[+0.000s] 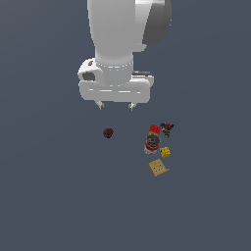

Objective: Pick up a designated object from a clutter of objects.

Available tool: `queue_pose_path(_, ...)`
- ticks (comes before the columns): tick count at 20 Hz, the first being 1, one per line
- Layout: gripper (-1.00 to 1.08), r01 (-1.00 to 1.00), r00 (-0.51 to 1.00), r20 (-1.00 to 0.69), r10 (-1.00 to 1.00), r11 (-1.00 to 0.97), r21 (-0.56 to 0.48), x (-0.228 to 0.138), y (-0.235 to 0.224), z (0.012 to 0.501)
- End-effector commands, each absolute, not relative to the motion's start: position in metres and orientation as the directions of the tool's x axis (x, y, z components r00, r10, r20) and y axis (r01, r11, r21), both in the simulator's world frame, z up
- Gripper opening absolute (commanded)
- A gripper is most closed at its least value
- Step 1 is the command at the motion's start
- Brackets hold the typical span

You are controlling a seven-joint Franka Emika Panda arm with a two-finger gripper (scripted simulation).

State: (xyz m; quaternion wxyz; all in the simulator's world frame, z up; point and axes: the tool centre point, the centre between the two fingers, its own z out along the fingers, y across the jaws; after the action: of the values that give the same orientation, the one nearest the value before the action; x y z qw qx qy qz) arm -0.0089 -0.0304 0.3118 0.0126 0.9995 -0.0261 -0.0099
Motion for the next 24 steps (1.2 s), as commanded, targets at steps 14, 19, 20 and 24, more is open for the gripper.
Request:
queue_pose_path(14,1.00,-0.145,0.989,-0.014,-0.145,-0.989,0.003,-0.024,-0.053,0.224)
queue_pose_path(19,1.00,-0.200,0.980,-0.011,-0.200,-0.980,-0.004,-0.040,-0.066,0.179)
queue_pose_path(20,1.00,-0.212,0.977,-0.010,-0.211,-0.977,-0.005,-0.044,-0.069,0.171)
queue_pose_path(24,1.00,-0.256,0.967,-0.007,-0.256,-0.967,-0.007,-0.061,-0.078,0.138)
